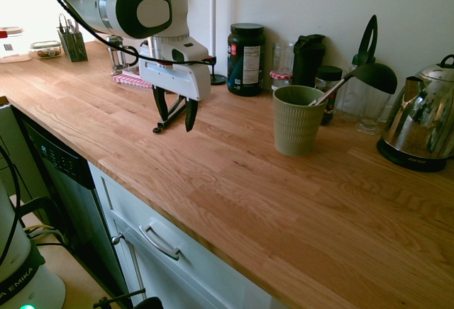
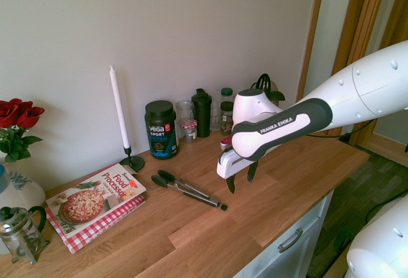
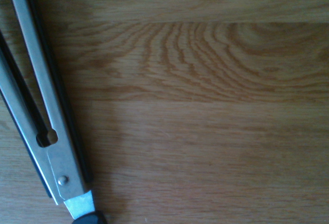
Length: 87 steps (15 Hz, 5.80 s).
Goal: Put the tongs back in the holder
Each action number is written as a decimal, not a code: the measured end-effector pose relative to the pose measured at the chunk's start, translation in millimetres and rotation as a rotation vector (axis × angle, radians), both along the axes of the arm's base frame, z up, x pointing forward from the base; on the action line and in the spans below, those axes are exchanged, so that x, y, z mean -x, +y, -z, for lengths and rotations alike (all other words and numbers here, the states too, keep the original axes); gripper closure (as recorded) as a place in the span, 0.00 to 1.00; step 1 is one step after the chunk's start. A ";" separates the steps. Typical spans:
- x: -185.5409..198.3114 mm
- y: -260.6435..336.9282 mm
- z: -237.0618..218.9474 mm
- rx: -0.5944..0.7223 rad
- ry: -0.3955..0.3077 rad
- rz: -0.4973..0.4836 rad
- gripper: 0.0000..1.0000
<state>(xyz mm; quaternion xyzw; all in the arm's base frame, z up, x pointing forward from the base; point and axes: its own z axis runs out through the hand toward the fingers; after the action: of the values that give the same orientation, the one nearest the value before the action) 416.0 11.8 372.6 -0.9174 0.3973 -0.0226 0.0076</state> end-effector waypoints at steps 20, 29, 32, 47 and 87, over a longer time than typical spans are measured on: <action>-133.6 161.3 13.8 0.043 -0.064 -0.545 0.00; -150.4 168.3 26.4 0.036 -0.067 -0.547 1.00; -149.4 173.2 25.6 0.036 -0.070 -0.550 1.00; -149.6 176.3 37.0 0.037 -0.053 -0.547 1.00; -106.0 -171.1 -179.5 0.368 -0.816 0.496 1.00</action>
<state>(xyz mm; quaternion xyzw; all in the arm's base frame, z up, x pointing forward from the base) 522.0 -159.3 552.1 -0.6982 0.5572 -0.4494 -0.0050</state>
